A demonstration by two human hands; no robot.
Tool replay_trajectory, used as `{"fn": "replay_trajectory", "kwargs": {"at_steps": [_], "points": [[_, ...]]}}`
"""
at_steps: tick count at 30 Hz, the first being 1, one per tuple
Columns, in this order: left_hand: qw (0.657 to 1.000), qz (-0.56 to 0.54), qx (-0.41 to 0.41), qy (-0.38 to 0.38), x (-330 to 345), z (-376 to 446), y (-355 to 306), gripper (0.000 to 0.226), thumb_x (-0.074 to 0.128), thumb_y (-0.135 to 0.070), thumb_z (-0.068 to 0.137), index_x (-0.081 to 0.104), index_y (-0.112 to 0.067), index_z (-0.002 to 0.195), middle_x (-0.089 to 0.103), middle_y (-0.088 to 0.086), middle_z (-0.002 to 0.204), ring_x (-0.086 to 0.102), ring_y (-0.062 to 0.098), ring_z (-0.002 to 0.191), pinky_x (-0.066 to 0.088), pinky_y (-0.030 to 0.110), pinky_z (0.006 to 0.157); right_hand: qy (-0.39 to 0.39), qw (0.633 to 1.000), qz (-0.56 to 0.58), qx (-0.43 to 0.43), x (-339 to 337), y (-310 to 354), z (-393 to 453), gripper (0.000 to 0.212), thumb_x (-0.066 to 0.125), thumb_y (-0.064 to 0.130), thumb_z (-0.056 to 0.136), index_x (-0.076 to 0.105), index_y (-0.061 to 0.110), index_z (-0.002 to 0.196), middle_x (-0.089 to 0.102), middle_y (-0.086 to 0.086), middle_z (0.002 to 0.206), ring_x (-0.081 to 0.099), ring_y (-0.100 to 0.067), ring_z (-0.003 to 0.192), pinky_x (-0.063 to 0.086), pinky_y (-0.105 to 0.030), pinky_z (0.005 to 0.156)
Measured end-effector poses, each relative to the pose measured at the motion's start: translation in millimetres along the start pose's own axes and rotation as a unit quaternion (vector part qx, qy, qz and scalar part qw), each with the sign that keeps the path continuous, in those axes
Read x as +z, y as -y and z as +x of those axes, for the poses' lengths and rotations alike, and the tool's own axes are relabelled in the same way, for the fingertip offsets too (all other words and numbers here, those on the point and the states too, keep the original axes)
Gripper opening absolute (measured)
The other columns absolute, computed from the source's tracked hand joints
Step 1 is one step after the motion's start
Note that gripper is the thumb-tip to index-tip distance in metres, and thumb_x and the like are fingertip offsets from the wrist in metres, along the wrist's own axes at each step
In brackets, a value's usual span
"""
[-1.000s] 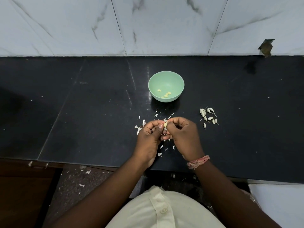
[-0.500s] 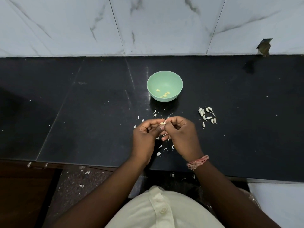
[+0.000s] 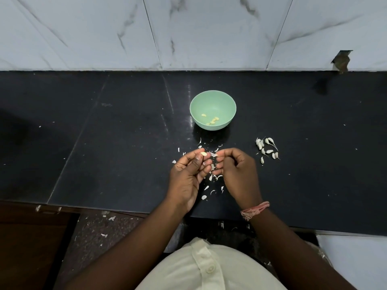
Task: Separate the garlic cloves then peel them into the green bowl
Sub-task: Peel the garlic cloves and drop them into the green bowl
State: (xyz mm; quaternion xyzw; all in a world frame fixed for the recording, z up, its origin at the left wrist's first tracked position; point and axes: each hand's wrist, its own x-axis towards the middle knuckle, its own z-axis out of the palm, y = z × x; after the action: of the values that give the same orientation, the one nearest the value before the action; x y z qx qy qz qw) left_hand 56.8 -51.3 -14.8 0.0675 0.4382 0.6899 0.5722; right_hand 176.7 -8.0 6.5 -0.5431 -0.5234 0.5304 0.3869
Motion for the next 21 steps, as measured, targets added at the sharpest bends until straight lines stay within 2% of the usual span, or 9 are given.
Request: {"fn": "replay_trajectory", "kwargs": {"at_steps": [2, 5, 8, 11, 15, 21], "points": [[1.000, -0.011, -0.004, -0.001, 0, 0, -1, 0.022, 0.056, 0.002, 0.098, 0.065, 0.002, 0.118, 0.074, 0.017, 0.103, 0.073, 0.018, 0.086, 0.060, 0.024, 0.075, -0.020, 0.999, -0.033, -0.027, 1, -2, 0, 0.019, 0.058, 0.011, 0.097, 0.071, 0.012, 0.083, 0.070, -0.002, 0.071, 0.071, -0.023, 0.063, 0.060, -0.035, 0.060], [1.000, -0.021, -0.012, 0.000, 0, 0, -3, 0.025, 0.058, 0.000, 0.097, 0.065, 0.003, 0.121, 0.073, 0.019, 0.104, 0.073, 0.020, 0.090, 0.060, 0.026, 0.079, -0.034, 0.993, -0.093, -0.062, 1, -7, 3, 0.022, 0.071, 0.029, 0.095, 0.069, 0.019, 0.076, 0.069, -0.001, 0.066, 0.070, -0.022, 0.063, 0.058, -0.041, 0.064], [1.000, -0.021, -0.017, -0.005, 0, 0, -3, 0.025, 0.058, 0.000, 0.097, 0.066, 0.002, 0.121, 0.073, 0.019, 0.104, 0.072, 0.019, 0.089, 0.060, 0.025, 0.080, -0.014, 0.996, -0.071, -0.052, 1, -15, 7, 0.007, 0.072, 0.021, 0.093, 0.074, 0.024, 0.087, 0.074, 0.003, 0.083, 0.074, -0.019, 0.077, 0.061, -0.047, 0.076], [1.000, -0.019, -0.020, -0.008, -1, 1, -2, 0.026, 0.058, 0.001, 0.097, 0.067, 0.002, 0.121, 0.074, 0.019, 0.103, 0.072, 0.018, 0.087, 0.060, 0.024, 0.079, -0.001, 0.992, -0.086, -0.088, 0, -15, 6, 0.016, 0.065, 0.019, 0.091, 0.076, 0.030, 0.098, 0.074, 0.009, 0.098, 0.073, -0.013, 0.090, 0.060, -0.045, 0.086], [1.000, 0.007, -0.008, 0.006, -2, 3, 3, 0.026, 0.056, 0.003, 0.098, 0.068, 0.003, 0.121, 0.075, 0.017, 0.103, 0.072, 0.014, 0.088, 0.058, 0.020, 0.078, 0.025, 0.975, -0.150, -0.163, 0, -9, 2, 0.019, 0.072, 0.011, 0.090, 0.078, 0.023, 0.103, 0.069, 0.012, 0.099, 0.067, -0.004, 0.088, 0.056, -0.025, 0.083], [0.996, 0.083, 0.033, 0.026, -1, 2, 6, 0.027, 0.059, 0.007, 0.094, 0.071, -0.004, 0.116, 0.076, 0.015, 0.106, 0.072, 0.014, 0.095, 0.055, 0.018, 0.082, 0.013, 0.968, -0.172, -0.184, 0, -12, 5, 0.014, 0.073, 0.008, 0.089, 0.078, 0.018, 0.097, 0.067, 0.009, 0.094, 0.067, -0.005, 0.085, 0.055, -0.024, 0.079]]}}
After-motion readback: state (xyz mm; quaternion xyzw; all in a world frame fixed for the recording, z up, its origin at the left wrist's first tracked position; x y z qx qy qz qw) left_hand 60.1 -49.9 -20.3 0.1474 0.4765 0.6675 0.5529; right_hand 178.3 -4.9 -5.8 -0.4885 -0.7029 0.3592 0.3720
